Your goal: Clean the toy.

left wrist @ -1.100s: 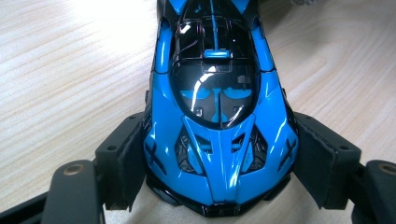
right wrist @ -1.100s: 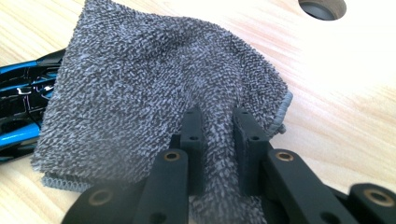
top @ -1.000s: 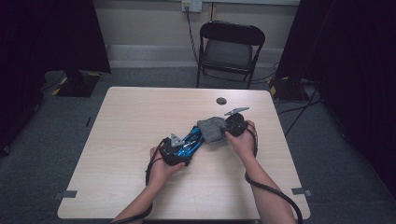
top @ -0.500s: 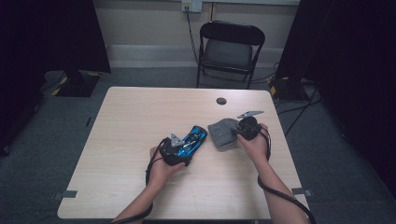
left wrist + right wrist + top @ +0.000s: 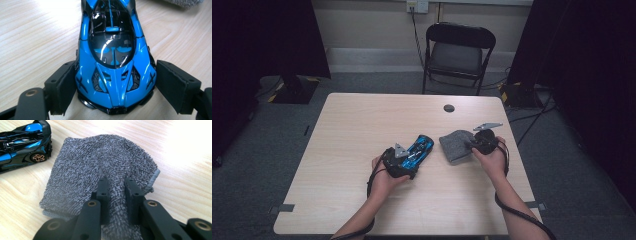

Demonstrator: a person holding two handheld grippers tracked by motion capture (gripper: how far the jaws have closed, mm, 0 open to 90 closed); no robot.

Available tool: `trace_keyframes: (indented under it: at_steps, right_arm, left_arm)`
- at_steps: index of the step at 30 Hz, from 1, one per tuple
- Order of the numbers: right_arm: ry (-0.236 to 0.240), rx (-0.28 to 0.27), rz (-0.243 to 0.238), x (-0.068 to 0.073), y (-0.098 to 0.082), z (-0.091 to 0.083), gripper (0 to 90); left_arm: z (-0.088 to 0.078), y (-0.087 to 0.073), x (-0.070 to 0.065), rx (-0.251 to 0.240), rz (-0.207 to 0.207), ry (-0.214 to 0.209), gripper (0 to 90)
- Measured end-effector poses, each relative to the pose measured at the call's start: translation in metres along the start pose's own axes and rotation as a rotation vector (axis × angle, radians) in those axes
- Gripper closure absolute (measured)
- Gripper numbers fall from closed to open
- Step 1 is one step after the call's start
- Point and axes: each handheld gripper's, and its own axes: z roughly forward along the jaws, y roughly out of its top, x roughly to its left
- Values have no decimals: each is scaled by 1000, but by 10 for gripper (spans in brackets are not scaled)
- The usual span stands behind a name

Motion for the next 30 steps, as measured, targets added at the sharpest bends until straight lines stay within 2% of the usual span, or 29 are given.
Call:
trace_keyframes:
  at_steps: [8, 11, 15, 21, 23, 30]
  right_arm:
    - [12, -7, -12, 2, 2, -4, 764]
    - [16, -11, -14, 3, 1, -6, 764]
    - [20, -10, -19, 3, 0, -6, 763]
    - [28, -17, -12, 3, -1, -6, 764]
    - [31, -22, -12, 3, -2, -7, 763]
    - [37, -20, -7, 1, -5, -8, 763]
  left_arm:
    - [-17, 14, 4, -47, -10, -32, 204]
    - [-23, 22, 5, -77, -30, -52, 207]
    - [-25, 33, 8, -95, -40, -63, 243]
    - [-13, 44, 14, -76, -43, -70, 312]
    - [-6, 45, 15, -72, -63, -81, 322]
    - [10, 48, 12, -42, -51, -77, 377]
